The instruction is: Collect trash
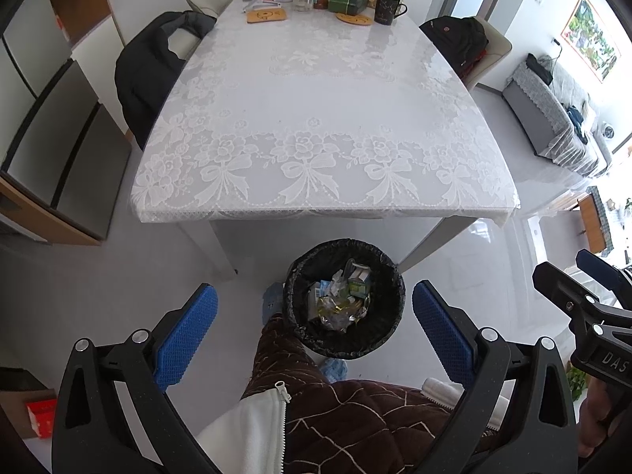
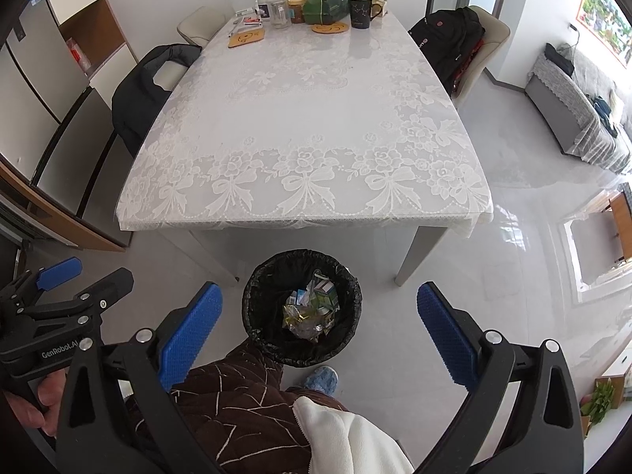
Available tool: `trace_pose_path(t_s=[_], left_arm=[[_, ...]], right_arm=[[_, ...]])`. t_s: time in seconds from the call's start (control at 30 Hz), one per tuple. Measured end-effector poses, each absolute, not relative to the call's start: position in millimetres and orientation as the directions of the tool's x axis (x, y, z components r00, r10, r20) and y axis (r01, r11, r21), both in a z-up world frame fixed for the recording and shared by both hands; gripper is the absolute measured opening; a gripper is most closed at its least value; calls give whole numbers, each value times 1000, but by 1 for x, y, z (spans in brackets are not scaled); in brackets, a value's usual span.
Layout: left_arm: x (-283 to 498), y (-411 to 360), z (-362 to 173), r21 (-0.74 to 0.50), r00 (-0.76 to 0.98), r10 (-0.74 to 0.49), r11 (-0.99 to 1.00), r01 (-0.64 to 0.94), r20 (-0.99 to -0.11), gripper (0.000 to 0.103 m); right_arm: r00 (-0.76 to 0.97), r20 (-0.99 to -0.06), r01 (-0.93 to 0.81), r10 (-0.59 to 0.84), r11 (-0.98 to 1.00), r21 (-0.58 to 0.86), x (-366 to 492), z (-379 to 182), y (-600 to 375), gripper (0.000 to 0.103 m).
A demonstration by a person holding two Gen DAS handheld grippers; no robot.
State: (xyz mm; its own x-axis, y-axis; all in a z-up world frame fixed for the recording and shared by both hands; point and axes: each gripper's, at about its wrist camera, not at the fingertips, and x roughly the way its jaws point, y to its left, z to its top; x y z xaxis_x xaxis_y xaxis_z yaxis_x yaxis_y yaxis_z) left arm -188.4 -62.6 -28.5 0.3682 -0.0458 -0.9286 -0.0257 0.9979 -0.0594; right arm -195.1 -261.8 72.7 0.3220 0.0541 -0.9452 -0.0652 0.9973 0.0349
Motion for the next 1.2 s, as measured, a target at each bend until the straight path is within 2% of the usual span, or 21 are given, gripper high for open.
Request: trace_pose_path(t_s=[1.2], left_arm=[[-188,-68,-27,-46,367,-40,999,-6,-929,97]], right_arm=[[318,-946,-66,56,997,37,-198,70,-264,95]])
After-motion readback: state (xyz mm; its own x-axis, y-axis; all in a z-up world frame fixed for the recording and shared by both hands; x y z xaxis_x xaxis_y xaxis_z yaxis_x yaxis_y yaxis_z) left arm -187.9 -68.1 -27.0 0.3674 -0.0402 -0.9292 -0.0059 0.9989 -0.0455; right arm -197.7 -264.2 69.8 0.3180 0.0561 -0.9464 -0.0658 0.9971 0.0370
